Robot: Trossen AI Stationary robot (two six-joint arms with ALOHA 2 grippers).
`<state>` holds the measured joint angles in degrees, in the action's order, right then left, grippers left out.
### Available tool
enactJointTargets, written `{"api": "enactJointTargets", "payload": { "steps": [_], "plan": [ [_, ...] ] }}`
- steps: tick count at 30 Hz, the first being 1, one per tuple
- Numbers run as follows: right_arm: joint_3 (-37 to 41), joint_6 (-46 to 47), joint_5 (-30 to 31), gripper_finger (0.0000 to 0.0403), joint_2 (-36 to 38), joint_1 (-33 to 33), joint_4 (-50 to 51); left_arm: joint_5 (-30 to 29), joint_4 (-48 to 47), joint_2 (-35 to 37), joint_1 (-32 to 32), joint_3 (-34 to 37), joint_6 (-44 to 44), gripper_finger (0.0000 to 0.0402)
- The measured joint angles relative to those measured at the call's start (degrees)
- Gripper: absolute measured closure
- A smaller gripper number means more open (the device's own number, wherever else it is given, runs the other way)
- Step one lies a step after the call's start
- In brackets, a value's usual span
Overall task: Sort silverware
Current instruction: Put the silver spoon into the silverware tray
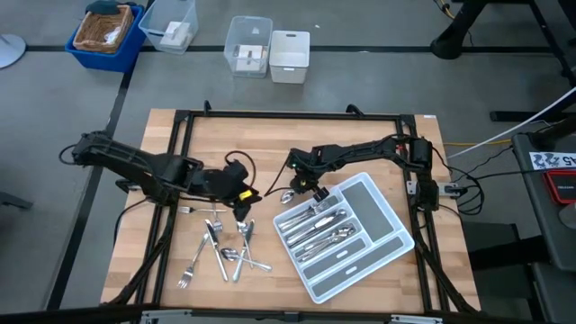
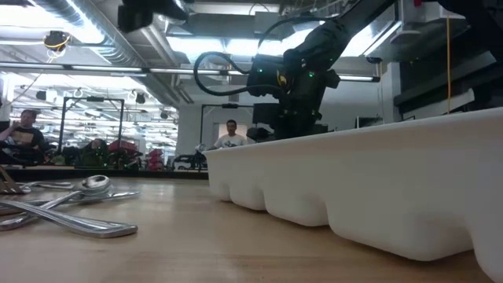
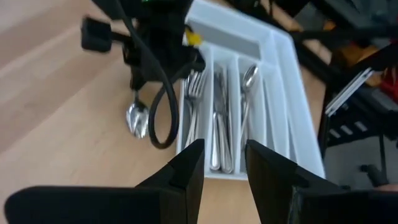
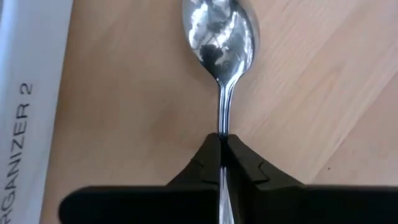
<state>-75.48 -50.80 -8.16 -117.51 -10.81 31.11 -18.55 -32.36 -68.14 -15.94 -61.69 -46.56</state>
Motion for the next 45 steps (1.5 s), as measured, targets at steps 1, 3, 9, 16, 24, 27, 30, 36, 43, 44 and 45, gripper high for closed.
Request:
{"api": "enactJointTargets", "payload": {
  "steps": [1,3,9,16,24,27,30,36,43,44,45],
  "plan": [
    [0.0,0.8,-0.1,0.0394,0.0,0.0,-0.1,-1.0,0.0,0.8,-0.4,0.0,0.2,0.0295],
    [0.0,3.0,-0.2,0.0391,0.0,0.0,-0.4,-3.2,-0.1,2.3,-1.2,0.0,0.5,0.0295],
    [-2.5,11.3,-0.4,0.0397,-0.1,0.0,0.6,-10.4,-0.2,6.5,-3.0,0.0,3.6,0.0295],
    [-10.4,19.0,-2.1,0.0401,-0.4,-0.1,0.4,-19.0,-0.6,10.1,-4.2,0.0,6.8,0.0295],
    [-18.5,25.5,-2.4,0.0403,-0.4,-0.1,0.4,-21.8,-0.6,13.3,-5.4,0.0,10.0,0.0295],
    [-21.4,28.4,-2.4,0.0403,-0.4,-0.1,0.1,-21.8,-1.3,14.7,-6.2,0.0,11.6,0.0295],
    [-24.2,31.3,-2.2,0.0403,-0.3,-0.1,0.0,-22.5,-2.4,16.3,-7.1,0.0,12.6,0.0295],
    [-30.0,34.7,-1.5,0.0403,-0.2,-0.1,-0.1,-27.4,-4.2,19.8,-9.2,0.0,12.8,0.0295],
    [-36.5,38.7,-1.5,0.0403,-0.2,-0.1,-1.5,-30.2,-4.3,23.1,-9.7,0.0,16.1,0.0295],
    [-37.3,38.9,-1.5,0.0403,-0.1,-0.1,-1.8,-30.2,-4.3,23.5,-9.7,0.0,16.8,0.0295],
    [-38.0,39.0,-1.5,0.0403,-0.1,-0.1,-2.2,-30.3,-4.3,23.9,-9.6,0.0,17.4,0.0295]
  ]
}}
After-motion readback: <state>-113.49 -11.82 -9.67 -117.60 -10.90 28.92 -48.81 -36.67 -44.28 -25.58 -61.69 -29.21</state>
